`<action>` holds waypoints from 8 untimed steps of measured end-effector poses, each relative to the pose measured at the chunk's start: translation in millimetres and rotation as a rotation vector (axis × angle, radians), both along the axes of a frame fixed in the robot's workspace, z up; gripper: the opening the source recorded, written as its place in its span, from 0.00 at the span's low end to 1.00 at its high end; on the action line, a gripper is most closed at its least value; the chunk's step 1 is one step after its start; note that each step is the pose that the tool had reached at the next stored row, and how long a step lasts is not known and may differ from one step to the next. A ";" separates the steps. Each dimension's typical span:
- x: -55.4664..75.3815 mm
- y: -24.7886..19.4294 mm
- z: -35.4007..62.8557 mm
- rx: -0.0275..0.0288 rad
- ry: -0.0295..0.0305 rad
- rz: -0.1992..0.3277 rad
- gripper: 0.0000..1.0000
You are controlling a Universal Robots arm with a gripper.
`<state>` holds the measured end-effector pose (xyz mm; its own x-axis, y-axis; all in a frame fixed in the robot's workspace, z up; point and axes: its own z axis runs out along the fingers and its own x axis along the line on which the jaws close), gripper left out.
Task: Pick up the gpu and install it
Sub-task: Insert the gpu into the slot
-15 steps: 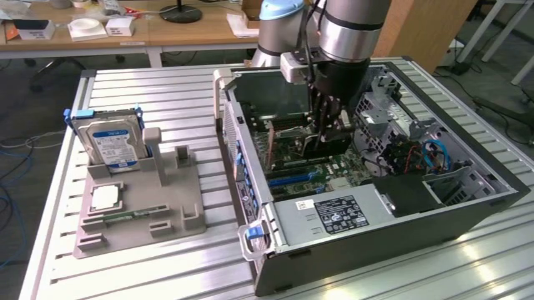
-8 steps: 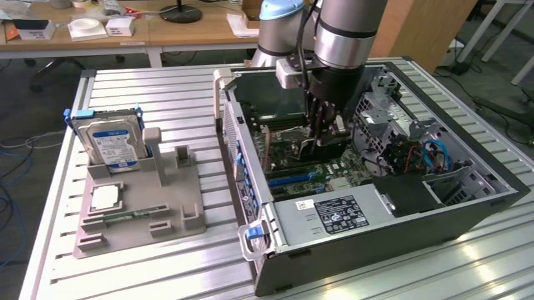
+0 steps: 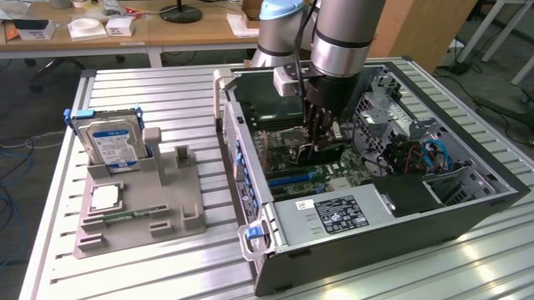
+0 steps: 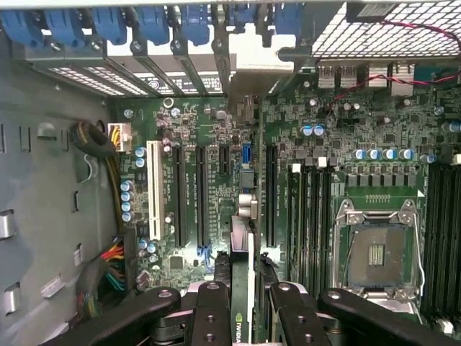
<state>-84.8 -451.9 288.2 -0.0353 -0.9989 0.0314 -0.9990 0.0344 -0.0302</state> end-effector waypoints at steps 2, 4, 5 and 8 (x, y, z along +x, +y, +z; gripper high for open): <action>-2.2 0.0 -1.6 0.0000 0.0000 0.000 0.26; -3.7 0.0 -3.5 0.0001 0.0000 0.000 0.26; -4.3 0.0 -4.8 -0.0001 0.0001 0.000 0.26; -4.6 0.0 -9.8 0.0001 -0.0001 0.000 0.26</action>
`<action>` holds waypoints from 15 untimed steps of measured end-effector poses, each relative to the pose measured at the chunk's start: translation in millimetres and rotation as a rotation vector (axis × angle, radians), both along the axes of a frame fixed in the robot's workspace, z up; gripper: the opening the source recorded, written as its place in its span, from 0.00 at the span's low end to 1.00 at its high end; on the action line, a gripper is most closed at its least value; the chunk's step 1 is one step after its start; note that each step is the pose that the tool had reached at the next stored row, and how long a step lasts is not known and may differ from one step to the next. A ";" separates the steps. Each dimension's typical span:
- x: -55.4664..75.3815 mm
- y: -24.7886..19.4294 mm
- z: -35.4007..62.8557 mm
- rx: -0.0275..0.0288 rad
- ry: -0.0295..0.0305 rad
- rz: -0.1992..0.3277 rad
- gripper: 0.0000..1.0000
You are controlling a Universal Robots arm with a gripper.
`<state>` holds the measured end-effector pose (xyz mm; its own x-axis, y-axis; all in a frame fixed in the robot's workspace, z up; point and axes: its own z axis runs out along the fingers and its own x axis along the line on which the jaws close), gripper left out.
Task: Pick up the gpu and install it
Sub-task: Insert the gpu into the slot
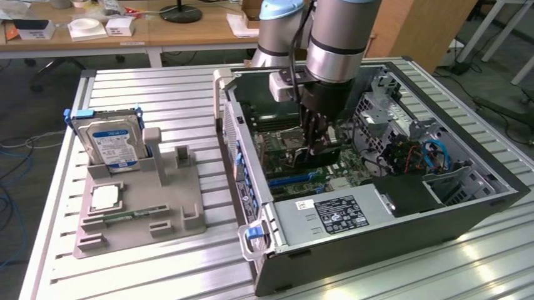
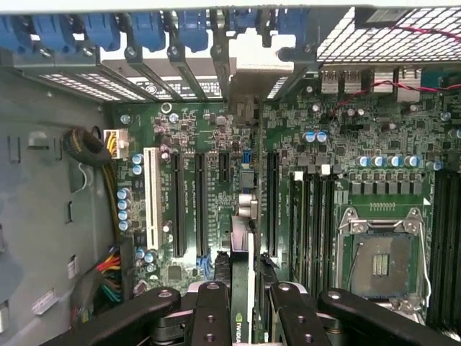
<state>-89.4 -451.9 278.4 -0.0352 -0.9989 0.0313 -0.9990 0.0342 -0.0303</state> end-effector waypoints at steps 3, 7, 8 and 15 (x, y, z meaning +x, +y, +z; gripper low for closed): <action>-2.9 -0.1 -2.3 -0.0003 0.0001 0.000 0.26; -6.5 0.0 -5.4 0.0000 0.0000 0.000 0.26; -6.9 0.0 -6.1 0.0000 0.0000 0.000 0.26; -9.8 -0.4 -11.1 0.0020 0.0001 0.016 0.26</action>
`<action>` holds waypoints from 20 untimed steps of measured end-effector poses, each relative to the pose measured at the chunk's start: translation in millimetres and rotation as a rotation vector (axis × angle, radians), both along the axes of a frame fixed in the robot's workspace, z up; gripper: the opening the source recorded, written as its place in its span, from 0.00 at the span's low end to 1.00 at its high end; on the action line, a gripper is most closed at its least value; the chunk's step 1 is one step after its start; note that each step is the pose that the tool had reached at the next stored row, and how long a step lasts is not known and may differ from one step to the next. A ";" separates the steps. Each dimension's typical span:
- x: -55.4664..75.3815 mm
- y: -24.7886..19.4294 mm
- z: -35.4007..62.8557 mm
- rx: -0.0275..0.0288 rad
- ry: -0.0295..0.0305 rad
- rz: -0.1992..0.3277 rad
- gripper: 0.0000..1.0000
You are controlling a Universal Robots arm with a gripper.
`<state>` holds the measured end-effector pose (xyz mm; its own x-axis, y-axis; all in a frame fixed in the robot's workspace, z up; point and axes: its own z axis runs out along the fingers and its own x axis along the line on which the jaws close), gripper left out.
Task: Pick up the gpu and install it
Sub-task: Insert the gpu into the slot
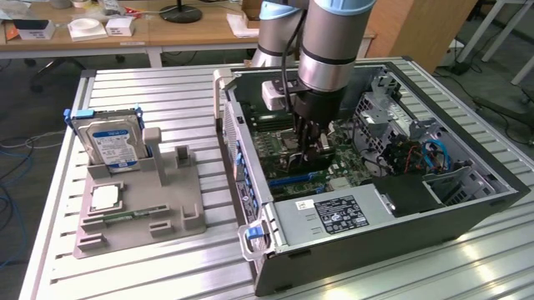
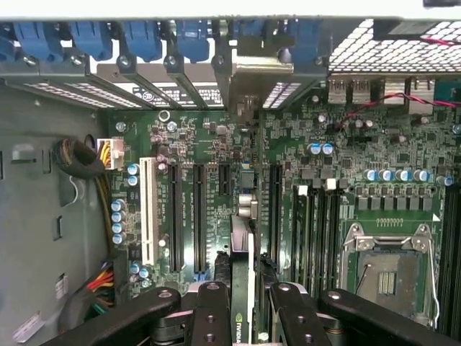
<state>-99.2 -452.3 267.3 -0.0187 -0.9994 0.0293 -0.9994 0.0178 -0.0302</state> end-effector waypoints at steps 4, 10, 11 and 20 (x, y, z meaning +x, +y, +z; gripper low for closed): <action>-1.8 0.4 -1.4 0.0002 -0.0001 0.001 0.26; -4.6 0.8 -2.5 0.0002 -0.0002 0.001 0.26; -4.9 0.7 -2.7 0.0000 -0.0002 0.001 0.26; -5.0 1.0 -2.9 0.0002 -0.0005 0.002 0.26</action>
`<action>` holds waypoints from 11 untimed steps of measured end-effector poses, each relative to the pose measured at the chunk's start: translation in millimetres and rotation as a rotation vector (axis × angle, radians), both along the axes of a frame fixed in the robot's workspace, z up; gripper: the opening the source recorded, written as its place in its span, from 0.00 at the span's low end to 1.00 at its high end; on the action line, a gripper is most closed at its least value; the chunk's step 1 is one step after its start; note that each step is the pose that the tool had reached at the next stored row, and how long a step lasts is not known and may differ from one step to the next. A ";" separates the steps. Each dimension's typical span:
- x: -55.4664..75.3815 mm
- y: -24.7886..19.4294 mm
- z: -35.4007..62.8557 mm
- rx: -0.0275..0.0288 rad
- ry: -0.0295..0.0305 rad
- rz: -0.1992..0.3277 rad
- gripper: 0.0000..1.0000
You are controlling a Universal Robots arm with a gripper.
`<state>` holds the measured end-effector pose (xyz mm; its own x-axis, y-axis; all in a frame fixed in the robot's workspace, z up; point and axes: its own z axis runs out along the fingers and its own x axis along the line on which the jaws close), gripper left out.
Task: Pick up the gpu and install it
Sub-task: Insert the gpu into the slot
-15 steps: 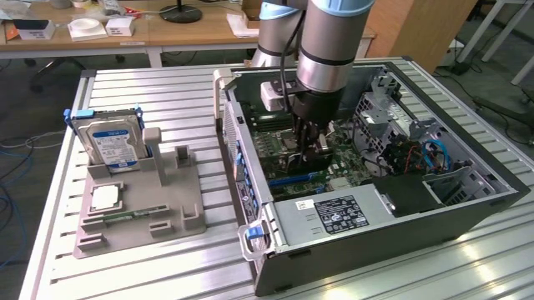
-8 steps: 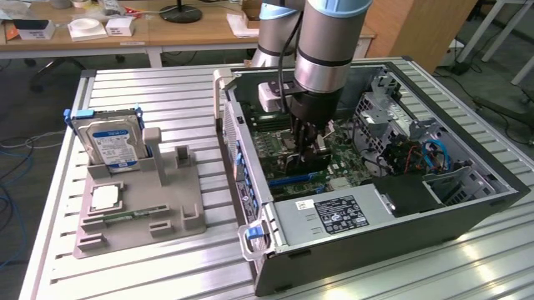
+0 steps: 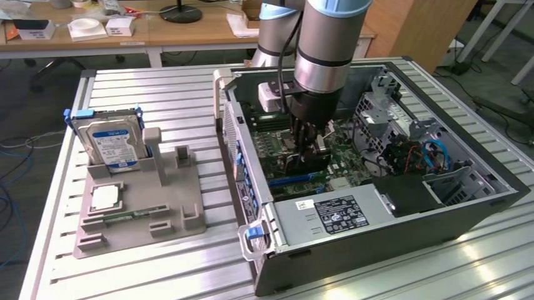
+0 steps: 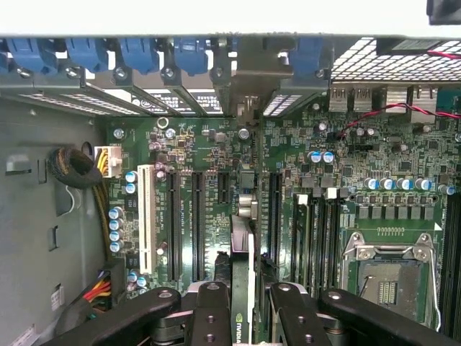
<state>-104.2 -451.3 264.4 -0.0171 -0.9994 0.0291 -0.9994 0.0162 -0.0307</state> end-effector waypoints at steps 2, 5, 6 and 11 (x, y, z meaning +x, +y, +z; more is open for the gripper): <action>-0.1 0.7 0.0 0.0000 -0.0023 0.004 0.26; 0.1 1.3 0.1 -0.0002 -0.0050 0.009 0.26; 0.1 1.4 0.1 -0.0002 -0.0050 0.010 0.26; -0.5 2.4 -2.8 -0.0001 -0.0052 0.015 0.26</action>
<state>-104.7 -448.9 261.6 -0.0019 -0.9996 0.0292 -0.9994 0.0008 -0.0359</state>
